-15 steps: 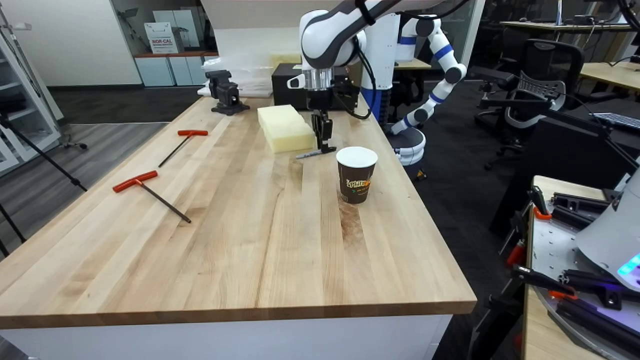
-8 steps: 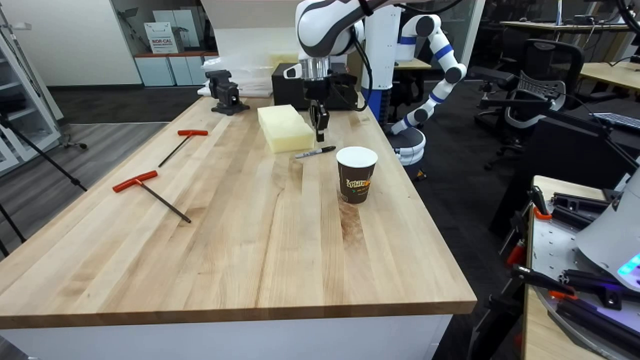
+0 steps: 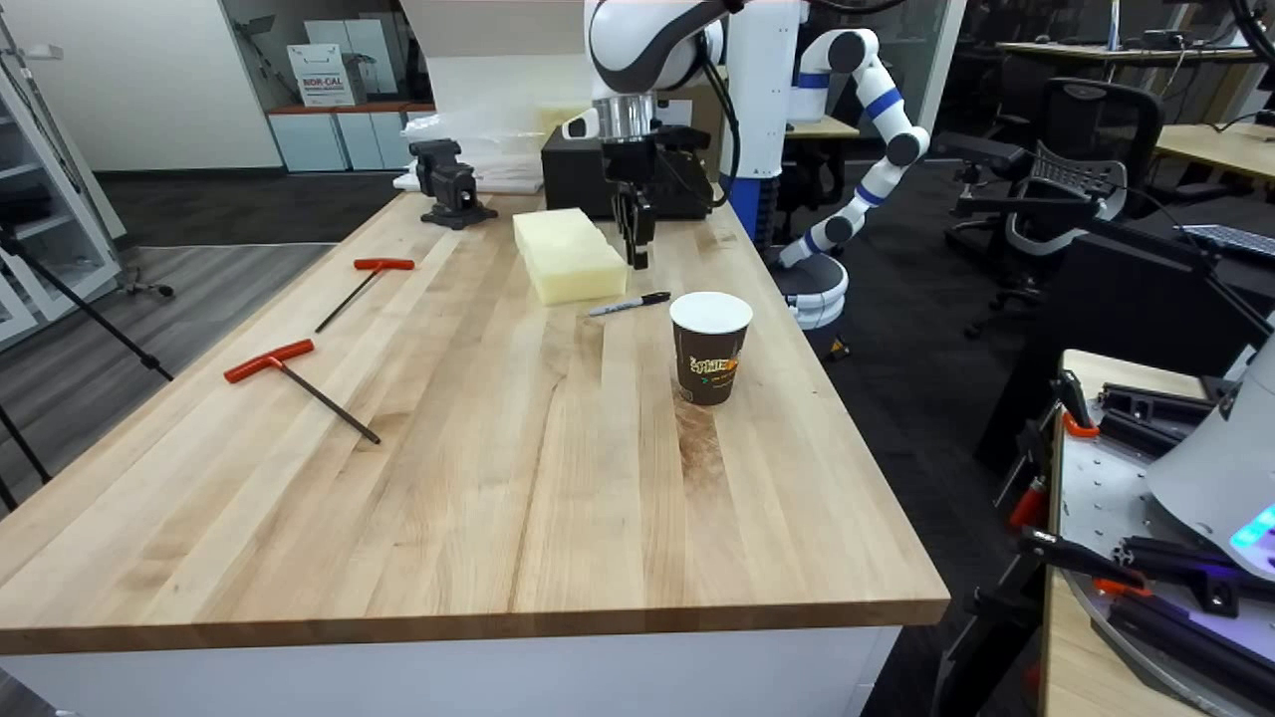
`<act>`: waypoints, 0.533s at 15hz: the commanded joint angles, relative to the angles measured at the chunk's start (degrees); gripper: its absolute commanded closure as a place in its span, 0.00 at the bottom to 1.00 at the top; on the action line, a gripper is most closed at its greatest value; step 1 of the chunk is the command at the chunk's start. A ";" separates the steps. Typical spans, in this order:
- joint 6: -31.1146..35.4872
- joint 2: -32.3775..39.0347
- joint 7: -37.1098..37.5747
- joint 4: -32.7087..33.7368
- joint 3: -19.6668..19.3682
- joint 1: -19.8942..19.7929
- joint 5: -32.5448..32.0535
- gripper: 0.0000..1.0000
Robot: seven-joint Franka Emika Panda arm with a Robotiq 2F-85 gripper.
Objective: Pick the pen and put it in the cup
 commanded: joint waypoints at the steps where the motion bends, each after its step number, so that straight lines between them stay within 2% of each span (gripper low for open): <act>1: -4.01 -0.63 2.19 0.27 -0.16 -0.38 -0.39 0.36; 6: -6.11 0.27 3.47 0.20 -0.27 -0.73 0.00 0.05; 8: -5.66 0.53 3.65 -0.10 -0.10 -0.80 0.19 0.00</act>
